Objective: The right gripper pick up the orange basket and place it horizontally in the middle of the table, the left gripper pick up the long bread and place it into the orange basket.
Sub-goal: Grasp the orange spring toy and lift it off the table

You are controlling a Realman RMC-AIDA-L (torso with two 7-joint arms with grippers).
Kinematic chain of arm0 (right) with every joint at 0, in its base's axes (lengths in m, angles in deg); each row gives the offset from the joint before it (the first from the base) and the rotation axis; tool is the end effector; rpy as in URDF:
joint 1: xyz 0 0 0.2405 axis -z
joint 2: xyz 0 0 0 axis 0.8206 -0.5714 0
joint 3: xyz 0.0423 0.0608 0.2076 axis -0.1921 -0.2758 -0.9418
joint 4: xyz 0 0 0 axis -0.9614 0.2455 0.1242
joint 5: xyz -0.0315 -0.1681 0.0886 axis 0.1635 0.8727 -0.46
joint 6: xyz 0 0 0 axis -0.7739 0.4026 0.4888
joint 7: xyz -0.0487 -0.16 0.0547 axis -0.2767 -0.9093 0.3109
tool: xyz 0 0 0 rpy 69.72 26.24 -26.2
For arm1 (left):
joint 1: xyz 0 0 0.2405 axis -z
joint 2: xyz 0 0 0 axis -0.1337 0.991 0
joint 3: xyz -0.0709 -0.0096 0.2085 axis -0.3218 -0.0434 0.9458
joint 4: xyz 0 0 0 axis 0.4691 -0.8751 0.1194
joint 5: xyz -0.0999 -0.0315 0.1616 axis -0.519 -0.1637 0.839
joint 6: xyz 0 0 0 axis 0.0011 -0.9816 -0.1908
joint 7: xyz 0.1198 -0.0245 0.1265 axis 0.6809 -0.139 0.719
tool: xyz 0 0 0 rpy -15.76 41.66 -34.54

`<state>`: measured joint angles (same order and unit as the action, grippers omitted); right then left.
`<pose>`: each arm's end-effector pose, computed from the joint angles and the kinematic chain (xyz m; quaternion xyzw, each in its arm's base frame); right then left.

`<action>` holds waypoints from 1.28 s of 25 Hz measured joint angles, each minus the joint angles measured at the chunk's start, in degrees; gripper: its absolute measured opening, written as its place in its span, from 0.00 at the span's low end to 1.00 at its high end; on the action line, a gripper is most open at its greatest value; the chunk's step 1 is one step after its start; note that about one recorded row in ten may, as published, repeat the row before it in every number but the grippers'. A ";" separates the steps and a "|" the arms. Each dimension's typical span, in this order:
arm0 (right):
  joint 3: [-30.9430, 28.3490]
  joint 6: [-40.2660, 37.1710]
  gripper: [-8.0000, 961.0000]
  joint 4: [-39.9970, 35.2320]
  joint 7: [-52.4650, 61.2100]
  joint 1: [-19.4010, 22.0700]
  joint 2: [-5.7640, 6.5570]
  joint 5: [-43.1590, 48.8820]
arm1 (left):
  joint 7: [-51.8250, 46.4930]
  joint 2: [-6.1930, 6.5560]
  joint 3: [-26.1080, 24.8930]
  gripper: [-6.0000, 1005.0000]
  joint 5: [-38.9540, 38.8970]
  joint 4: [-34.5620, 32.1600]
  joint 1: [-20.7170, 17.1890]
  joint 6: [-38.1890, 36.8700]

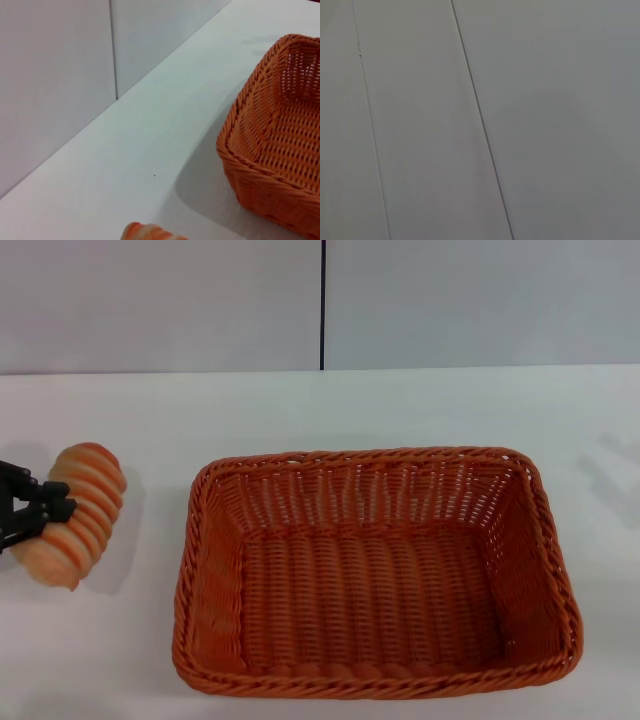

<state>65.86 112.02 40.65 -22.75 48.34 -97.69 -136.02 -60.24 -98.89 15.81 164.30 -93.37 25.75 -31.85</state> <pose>0.2383 0.2497 0.0963 -0.7875 0.1850 0.4947 0.3177 -0.2544 0.2658 0.0892 -0.9609 -0.2042 -0.0203 0.1860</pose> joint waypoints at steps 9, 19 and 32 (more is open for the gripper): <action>0.21 0.00 0.54 0.00 0.00 -0.54 -0.01 0.00 | -5.32 -0.17 -0.19 0.12 -7.15 -3.15 2.41 -6.22; 0.14 0.00 0.54 0.18 0.00 -0.64 0.00 0.00 | -8.56 -0.17 6.54 0.02 -7.06 -6.77 2.31 -2.97; 0.09 -0.28 0.54 1.98 -1.25 -1.42 0.37 0.30 | -11.29 -0.32 9.09 0.09 11.42 -6.55 1.55 1.44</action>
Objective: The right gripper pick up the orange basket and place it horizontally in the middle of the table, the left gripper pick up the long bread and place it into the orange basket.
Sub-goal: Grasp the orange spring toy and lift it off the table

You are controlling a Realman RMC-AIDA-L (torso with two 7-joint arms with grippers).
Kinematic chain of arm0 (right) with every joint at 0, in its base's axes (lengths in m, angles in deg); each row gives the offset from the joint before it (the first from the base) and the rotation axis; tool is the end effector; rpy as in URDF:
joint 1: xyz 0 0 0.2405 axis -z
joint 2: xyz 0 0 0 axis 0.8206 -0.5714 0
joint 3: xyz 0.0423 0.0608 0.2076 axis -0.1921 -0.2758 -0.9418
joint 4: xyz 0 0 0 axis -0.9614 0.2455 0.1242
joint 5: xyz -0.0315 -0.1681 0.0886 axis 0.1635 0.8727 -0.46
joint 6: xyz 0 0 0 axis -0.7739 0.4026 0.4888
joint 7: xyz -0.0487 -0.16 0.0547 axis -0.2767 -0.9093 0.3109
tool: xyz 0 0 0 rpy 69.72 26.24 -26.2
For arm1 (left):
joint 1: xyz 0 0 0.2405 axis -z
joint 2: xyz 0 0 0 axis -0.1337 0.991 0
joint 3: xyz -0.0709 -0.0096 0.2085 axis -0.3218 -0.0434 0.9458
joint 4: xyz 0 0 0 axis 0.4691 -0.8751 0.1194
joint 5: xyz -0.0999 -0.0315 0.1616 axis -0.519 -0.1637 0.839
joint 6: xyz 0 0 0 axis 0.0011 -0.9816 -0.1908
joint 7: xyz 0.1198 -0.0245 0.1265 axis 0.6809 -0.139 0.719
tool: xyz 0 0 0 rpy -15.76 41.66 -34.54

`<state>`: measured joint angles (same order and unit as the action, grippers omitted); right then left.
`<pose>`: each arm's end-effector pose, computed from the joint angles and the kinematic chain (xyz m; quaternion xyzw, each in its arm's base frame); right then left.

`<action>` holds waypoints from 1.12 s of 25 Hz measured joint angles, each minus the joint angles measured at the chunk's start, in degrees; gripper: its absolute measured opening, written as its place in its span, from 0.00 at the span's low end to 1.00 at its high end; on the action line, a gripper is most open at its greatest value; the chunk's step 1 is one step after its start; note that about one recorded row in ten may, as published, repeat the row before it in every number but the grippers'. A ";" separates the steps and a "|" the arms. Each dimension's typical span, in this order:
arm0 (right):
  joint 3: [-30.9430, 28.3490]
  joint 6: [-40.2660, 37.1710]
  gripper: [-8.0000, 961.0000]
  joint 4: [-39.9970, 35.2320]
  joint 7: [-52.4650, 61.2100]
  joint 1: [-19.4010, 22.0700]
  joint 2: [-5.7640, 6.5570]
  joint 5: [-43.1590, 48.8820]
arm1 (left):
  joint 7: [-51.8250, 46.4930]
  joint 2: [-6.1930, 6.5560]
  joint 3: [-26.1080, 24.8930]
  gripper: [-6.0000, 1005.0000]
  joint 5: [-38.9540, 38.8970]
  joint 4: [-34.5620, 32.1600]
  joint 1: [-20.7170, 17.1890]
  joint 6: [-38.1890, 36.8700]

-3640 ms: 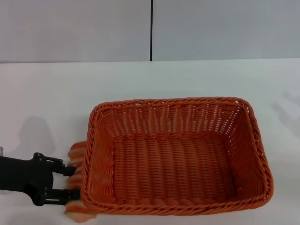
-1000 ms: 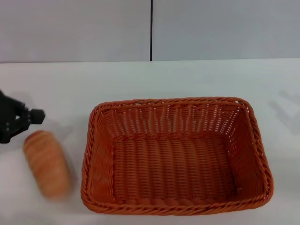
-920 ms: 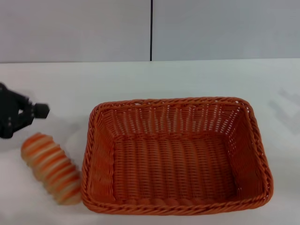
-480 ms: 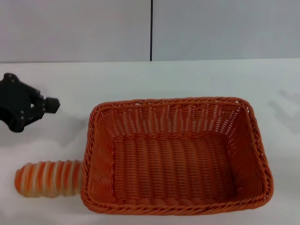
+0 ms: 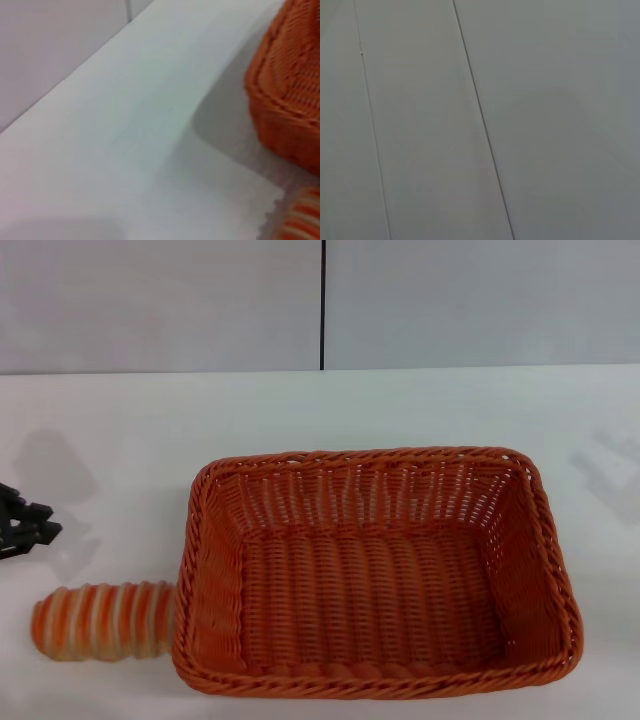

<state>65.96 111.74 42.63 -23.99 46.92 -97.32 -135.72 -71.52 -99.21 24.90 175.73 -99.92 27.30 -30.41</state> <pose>0.2374 0.2545 0.0927 -0.7892 0.1832 0.4944 0.3149 -0.2562 0.2722 0.0840 -0.9478 -0.2470 0.0980 0.1764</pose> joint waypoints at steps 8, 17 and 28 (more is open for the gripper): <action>-0.26 -0.14 0.54 0.38 -0.08 -0.24 0.07 0.50 | -4.77 0.22 -0.27 0.21 3.94 0.22 -0.18 -0.53; -0.24 -0.34 0.54 1.59 -0.95 -0.81 0.07 0.50 | -9.60 0.14 -1.36 0.55 7.22 3.18 1.39 -4.84; -0.30 -0.35 0.54 1.90 -1.40 -1.09 0.07 0.87 | -10.26 -0.07 0.93 0.65 10.35 6.61 1.71 -2.13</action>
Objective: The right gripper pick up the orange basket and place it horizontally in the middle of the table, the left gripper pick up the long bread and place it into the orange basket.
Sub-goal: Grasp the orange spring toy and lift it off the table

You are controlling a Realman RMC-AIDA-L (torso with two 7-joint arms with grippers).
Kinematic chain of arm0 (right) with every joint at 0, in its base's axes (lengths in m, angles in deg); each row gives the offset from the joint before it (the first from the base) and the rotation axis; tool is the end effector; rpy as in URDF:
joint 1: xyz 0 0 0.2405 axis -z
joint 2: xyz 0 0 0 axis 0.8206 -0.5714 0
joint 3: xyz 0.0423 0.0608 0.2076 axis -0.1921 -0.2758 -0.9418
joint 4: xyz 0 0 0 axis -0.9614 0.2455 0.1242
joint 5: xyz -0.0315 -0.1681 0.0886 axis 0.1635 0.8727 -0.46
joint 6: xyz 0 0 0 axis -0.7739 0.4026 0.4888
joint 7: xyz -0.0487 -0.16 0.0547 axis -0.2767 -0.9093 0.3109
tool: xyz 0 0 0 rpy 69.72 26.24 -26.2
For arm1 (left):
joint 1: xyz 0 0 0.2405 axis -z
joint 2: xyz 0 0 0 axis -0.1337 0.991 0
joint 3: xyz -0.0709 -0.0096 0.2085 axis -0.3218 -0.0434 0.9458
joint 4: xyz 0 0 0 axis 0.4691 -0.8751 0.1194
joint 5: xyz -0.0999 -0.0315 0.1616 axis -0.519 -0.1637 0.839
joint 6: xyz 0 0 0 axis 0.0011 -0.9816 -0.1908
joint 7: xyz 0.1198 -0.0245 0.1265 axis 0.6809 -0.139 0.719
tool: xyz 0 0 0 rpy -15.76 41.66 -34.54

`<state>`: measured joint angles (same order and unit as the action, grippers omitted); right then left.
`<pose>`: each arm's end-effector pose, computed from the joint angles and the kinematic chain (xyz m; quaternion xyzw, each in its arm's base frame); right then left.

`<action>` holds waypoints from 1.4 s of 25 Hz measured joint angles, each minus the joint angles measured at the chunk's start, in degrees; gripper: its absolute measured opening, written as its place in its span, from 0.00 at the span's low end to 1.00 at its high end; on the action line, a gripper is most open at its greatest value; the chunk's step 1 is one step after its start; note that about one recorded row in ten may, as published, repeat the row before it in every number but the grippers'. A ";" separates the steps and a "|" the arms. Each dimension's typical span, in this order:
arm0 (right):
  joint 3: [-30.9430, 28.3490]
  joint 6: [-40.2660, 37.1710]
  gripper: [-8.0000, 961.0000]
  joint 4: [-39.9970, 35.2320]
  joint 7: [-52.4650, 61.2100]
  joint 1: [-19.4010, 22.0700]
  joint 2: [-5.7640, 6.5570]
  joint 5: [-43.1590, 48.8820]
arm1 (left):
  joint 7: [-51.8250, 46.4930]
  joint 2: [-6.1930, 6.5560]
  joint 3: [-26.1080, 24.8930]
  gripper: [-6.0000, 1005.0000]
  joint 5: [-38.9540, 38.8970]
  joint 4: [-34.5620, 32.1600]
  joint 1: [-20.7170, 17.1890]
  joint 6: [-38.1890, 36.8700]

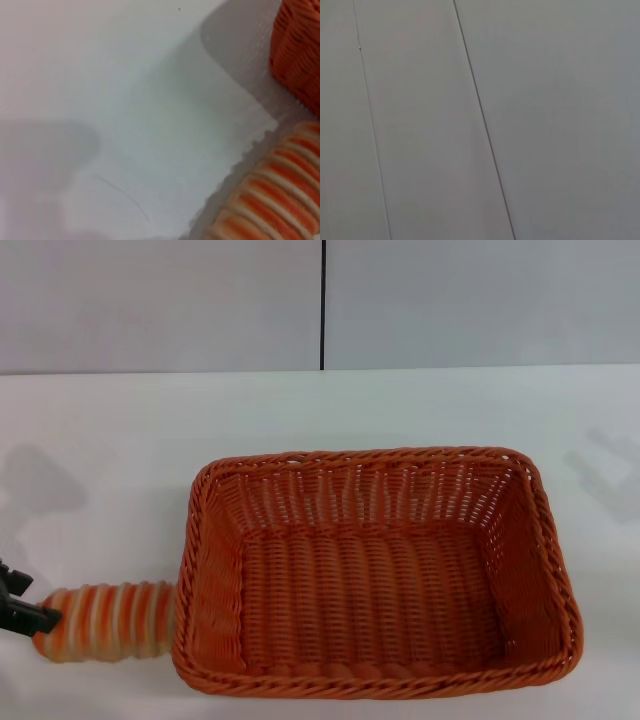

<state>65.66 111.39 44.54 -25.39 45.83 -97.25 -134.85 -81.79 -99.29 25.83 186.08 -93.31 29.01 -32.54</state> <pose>0.2381 0.2576 0.0873 -0.7909 0.1845 0.4916 0.3142 -0.2839 0.2534 0.0691 -0.9027 -0.3808 0.1555 0.1261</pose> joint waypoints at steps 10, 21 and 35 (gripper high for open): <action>-0.04 -0.05 0.54 0.07 -0.08 -0.19 0.00 0.07 | 0.00 0.12 0.81 0.65 1.82 3.54 1.26 0.04; -0.66 -0.15 0.54 0.16 -0.08 -0.10 0.00 0.12 | 1.23 0.15 3.38 0.54 4.36 6.10 2.76 -1.62; -0.83 -0.03 0.54 0.52 -0.07 0.04 0.54 0.34 | 2.06 0.58 -1.48 0.33 2.31 5.57 5.27 -4.65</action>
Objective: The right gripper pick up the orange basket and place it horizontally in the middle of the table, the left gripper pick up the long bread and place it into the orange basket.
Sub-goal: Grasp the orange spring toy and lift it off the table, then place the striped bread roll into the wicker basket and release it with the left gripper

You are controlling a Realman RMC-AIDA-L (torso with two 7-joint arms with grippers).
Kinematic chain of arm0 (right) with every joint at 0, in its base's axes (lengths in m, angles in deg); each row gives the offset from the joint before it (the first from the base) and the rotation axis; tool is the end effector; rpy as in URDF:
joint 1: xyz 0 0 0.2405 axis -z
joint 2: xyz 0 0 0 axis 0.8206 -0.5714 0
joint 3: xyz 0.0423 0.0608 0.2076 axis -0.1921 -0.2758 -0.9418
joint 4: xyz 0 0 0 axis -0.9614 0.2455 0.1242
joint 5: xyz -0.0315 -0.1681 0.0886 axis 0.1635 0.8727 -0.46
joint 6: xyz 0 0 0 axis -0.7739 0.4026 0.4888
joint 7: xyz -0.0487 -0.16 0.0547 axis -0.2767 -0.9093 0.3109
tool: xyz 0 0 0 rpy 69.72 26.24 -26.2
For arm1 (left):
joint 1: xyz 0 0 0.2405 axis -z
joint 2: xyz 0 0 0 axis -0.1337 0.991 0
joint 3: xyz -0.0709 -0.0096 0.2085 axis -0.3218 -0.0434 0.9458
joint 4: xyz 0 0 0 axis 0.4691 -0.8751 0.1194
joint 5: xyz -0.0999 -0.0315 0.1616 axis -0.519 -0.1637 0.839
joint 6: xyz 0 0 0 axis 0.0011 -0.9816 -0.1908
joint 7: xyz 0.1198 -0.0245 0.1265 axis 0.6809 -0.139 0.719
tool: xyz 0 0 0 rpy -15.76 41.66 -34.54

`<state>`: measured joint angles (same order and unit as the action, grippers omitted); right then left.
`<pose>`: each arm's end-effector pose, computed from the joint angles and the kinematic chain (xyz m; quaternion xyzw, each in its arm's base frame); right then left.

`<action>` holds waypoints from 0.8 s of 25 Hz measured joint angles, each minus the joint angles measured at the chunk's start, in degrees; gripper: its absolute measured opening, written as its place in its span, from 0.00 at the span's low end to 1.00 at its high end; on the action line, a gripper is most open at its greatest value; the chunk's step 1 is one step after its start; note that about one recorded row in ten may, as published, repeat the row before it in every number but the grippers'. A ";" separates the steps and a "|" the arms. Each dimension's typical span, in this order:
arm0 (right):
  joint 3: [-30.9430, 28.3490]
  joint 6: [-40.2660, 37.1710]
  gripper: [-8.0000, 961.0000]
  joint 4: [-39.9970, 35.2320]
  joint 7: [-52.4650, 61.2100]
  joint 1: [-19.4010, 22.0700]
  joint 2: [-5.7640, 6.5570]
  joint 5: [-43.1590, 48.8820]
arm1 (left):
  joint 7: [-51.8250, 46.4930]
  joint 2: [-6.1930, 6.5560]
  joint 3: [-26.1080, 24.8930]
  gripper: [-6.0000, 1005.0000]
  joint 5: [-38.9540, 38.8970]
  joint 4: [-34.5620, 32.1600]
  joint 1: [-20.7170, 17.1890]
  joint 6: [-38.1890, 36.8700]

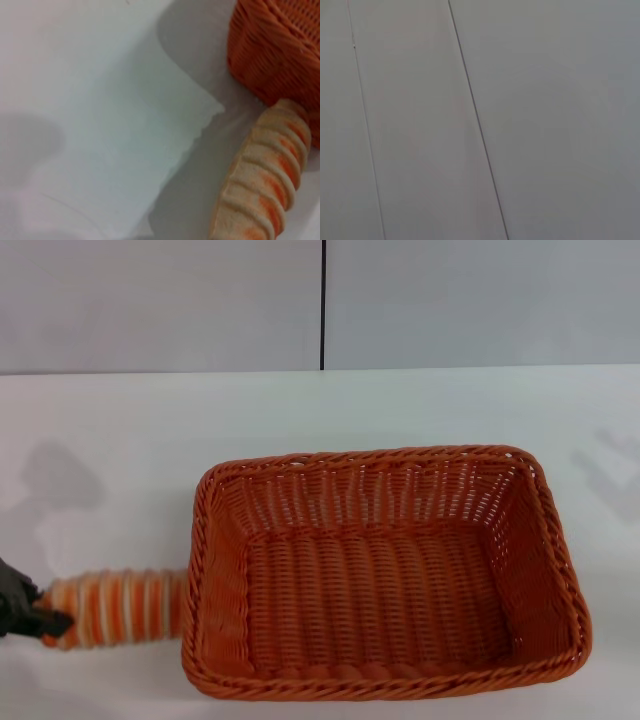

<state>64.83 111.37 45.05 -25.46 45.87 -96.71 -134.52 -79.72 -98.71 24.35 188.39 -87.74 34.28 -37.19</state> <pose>0.2422 0.2574 0.0907 -0.7900 0.1871 0.4881 0.3204 -0.2722 0.2539 0.0602 -0.9130 -0.3700 0.1598 0.0625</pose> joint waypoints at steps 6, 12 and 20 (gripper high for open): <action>0.00 0.40 0.54 -0.22 0.00 0.18 0.16 0.00 | -0.22 0.49 -3.69 0.29 0.95 -3.96 1.23 2.34; 0.00 0.48 0.54 -0.27 0.16 0.24 0.27 0.00 | -0.25 0.32 -7.68 0.24 0.39 -11.14 2.31 4.92; 0.00 0.49 0.54 -0.12 0.15 0.23 0.27 -0.05 | 0.10 0.29 -13.01 0.18 -9.34 -16.07 3.25 5.34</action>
<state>64.83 111.85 44.93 -25.31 46.10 -96.44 -134.56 -79.62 -98.42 11.34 179.05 -103.81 37.53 -31.85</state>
